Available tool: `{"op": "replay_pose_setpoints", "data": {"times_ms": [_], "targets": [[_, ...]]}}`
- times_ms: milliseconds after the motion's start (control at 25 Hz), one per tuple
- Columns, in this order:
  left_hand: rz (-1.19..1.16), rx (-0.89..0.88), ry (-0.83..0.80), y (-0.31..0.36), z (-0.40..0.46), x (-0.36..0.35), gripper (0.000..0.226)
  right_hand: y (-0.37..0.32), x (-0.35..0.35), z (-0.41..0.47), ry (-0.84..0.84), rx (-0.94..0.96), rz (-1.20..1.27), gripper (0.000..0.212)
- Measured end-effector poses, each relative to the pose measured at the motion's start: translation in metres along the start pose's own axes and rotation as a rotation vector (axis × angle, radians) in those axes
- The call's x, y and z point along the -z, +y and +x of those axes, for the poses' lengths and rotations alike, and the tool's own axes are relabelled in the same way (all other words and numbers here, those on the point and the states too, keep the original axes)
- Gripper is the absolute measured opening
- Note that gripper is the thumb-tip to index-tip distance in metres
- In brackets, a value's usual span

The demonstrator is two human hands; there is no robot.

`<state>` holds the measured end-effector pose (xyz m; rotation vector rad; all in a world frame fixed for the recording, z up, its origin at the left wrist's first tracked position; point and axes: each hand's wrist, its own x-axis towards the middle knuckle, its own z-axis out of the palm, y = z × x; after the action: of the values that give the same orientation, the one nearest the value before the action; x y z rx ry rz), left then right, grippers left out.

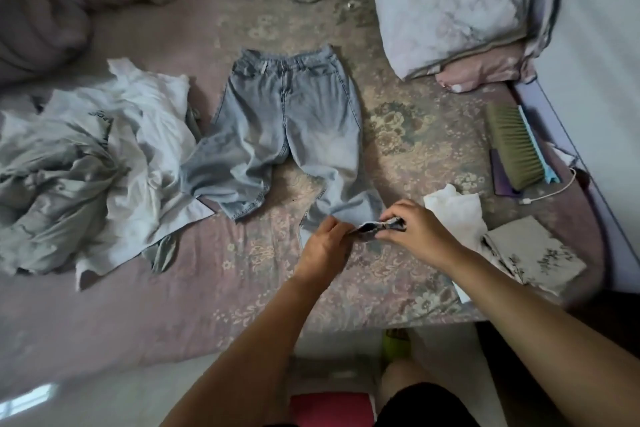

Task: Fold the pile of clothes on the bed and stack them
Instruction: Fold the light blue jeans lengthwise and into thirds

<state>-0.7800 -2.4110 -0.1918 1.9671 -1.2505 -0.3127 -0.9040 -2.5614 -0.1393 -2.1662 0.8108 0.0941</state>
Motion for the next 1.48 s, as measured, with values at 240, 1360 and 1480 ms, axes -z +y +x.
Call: {"op": "replay_pose_setpoints", "data": {"times_ms": [240,1360,1480], "targets": [[0.052,0.160,-0.144,-0.024,-0.035,0.051,0.017,-0.041,-0.008,-0.048,0.137,-0.164,0.185,0.014],[0.332,-0.178,-0.318,0.037,-0.185,0.018,0.026,0.109,-0.023,-0.204,0.073,0.170,-0.452,0.037],[0.195,-0.150,-0.313,0.036,-0.186,0.017,0.011,0.117,-0.028,-0.206,-0.001,0.186,-0.333,0.019]]}}
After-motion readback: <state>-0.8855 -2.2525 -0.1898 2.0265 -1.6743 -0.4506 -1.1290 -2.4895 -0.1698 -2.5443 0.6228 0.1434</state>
